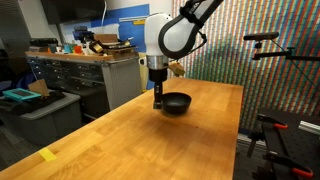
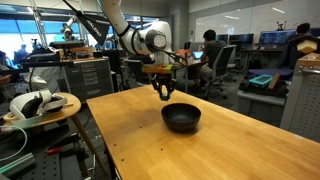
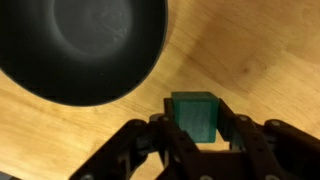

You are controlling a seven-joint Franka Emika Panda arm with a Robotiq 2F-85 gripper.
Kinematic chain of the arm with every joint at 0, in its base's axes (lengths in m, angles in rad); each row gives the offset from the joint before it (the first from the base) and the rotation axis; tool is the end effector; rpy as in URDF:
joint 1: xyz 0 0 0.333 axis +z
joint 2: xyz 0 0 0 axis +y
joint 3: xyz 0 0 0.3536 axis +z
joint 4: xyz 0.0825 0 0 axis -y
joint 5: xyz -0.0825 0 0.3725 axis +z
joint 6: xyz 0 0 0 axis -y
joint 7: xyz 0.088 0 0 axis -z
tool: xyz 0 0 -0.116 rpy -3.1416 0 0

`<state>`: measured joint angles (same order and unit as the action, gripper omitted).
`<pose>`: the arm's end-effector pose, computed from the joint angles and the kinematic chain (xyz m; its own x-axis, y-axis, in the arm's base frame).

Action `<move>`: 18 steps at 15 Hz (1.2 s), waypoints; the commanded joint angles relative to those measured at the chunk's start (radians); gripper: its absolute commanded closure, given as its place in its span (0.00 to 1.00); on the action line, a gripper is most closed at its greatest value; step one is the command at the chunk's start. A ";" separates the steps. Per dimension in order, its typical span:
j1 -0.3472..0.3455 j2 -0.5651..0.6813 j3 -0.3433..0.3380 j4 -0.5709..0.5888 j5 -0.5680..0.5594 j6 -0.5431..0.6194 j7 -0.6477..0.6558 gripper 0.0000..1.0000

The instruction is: Put the green block in the black bowl

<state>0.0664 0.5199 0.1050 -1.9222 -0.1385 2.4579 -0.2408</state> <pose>0.6318 0.1039 0.2540 0.8753 0.4835 0.0095 0.4828 -0.8748 0.0409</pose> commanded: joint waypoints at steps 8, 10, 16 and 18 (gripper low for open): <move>-0.002 -0.053 -0.139 0.006 -0.009 0.021 0.282 0.82; 0.003 -0.022 -0.174 0.025 -0.025 0.019 0.335 0.82; -0.001 0.064 -0.214 0.064 -0.024 -0.015 0.408 0.82; 0.001 0.092 -0.216 0.078 -0.021 -0.024 0.414 0.82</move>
<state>0.0636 0.5617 -0.1049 -1.9019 -0.1538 2.4627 0.1429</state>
